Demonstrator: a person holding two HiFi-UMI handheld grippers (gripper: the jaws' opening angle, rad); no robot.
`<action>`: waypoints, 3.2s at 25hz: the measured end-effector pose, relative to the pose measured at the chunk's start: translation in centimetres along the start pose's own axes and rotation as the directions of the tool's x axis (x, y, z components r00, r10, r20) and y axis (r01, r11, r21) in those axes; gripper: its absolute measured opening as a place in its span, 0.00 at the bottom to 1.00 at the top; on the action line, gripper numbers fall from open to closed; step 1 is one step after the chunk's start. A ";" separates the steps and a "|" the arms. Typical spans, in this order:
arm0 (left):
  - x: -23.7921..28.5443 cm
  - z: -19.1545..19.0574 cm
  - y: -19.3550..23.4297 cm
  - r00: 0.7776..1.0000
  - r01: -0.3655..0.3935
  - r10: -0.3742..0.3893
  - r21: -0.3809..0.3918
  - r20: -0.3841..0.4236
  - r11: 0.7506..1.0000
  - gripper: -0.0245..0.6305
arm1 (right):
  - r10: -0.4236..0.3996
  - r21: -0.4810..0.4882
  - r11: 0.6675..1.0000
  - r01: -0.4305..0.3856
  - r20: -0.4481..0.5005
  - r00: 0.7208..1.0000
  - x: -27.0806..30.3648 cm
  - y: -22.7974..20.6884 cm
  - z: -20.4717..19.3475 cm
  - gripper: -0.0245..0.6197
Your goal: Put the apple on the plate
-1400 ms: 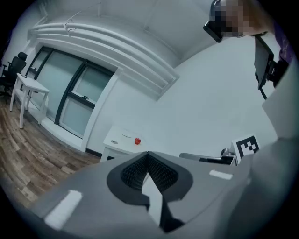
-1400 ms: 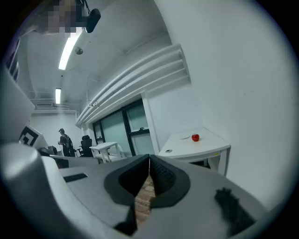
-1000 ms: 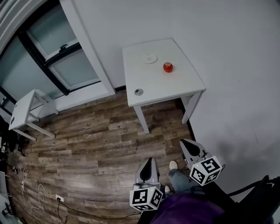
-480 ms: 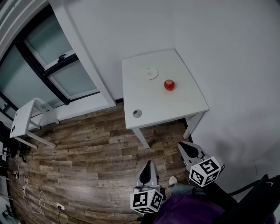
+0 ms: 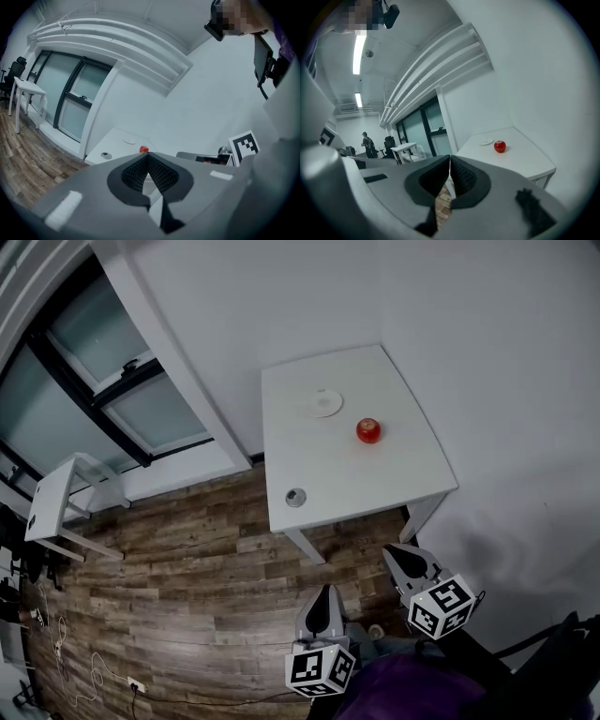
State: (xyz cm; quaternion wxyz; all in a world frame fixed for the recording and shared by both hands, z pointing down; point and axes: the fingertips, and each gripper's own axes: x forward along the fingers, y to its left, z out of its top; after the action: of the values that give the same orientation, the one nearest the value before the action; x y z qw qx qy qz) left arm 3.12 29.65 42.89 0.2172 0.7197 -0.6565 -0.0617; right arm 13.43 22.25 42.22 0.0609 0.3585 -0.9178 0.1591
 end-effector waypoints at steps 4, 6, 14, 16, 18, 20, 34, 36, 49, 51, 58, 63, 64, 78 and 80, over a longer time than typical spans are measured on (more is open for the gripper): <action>2.1 0.1 1.3 1.000 -0.006 0.006 0.002 -0.011 1.000 0.04 | 0.015 -0.040 0.999 -0.016 -0.021 1.000 2.3 -0.6 0.0 0.06; 3.5 0.3 1.9 1.000 0.005 -0.004 0.017 -0.021 1.000 0.04 | 0.014 -0.051 0.999 -0.015 -0.023 1.000 3.6 -0.9 0.3 0.06; 10.1 5.0 5.4 0.996 0.087 -0.085 0.072 -0.029 0.994 0.04 | -0.030 -0.049 0.998 0.029 -0.009 1.000 10.9 -2.5 3.1 0.06; 11.6 5.9 6.6 0.995 0.101 -0.099 0.076 -0.031 0.992 0.04 | -0.047 -0.044 0.998 0.048 0.006 0.999 12.6 -3.0 3.9 0.06; 13.1 6.9 7.6 0.993 0.113 -0.111 0.082 -0.030 0.990 0.04 | -0.064 -0.042 0.997 0.065 0.020 0.998 14.1 -3.5 4.6 0.06; 14.5 7.7 8.6 0.992 0.128 -0.126 0.084 -0.033 0.988 0.04 | -0.083 -0.038 0.996 0.084 0.028 0.996 15.5 -4.1 5.3 0.06; 20.3 8.4 11.6 0.982 0.175 -0.170 0.055 -0.088 0.983 0.04 | -0.187 -0.029 0.982 0.187 0.001 0.982 19.8 -7.8 5.6 0.06; 20.6 8.8 11.5 0.983 0.172 -0.167 0.054 -0.079 0.984 0.04 | -0.184 -0.027 0.983 0.184 -0.009 0.983 20.2 -8.3 5.6 0.06; 28.3 9.4 11.4 0.990 0.101 -0.096 0.048 -0.100 0.994 0.04 | -0.162 -0.013 0.987 0.162 -0.071 0.984 25.1 -15.8 6.9 0.06; 29.8 9.5 11.0 0.990 0.098 -0.092 0.050 -0.107 0.994 0.04 | -0.165 -0.009 0.986 0.164 -0.075 0.983 25.6 -17.4 7.3 0.06; 33.8 10.0 9.8 0.990 0.069 -0.060 0.064 -0.124 0.996 0.04 | -0.166 -0.029 0.986 0.164 -0.121 0.979 26.7 -21.9 8.2 0.06; 35.5 9.5 9.7 0.990 0.033 -0.024 0.067 -0.136 0.997 0.04 | -0.154 -0.041 0.988 0.149 -0.171 0.973 27.2 -24.4 7.3 0.06; 35.7 9.5 9.6 0.990 0.030 -0.020 0.067 -0.139 0.997 0.04 | -0.155 -0.046 0.988 0.149 -0.182 0.971 27.2 -24.9 7.1 0.06; 38.8 11.0 10.6 0.982 0.100 -0.080 0.112 -0.171 0.989 0.04 | -0.190 -0.102 0.981 0.167 -0.306 0.933 28.8 -28.6 3.8 0.42; 39.3 11.3 11.0 0.982 0.104 -0.086 0.107 -0.167 0.989 0.04 | -0.193 -0.144 0.978 0.151 -0.344 0.919 29.2 -28.8 3.2 0.46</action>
State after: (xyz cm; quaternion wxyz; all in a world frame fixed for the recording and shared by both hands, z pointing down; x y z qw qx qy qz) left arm -6.04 -11.61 44.80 0.2247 0.7642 -0.6040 0.0246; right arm 11.51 -17.39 52.96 0.2604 0.3990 -0.8640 0.1626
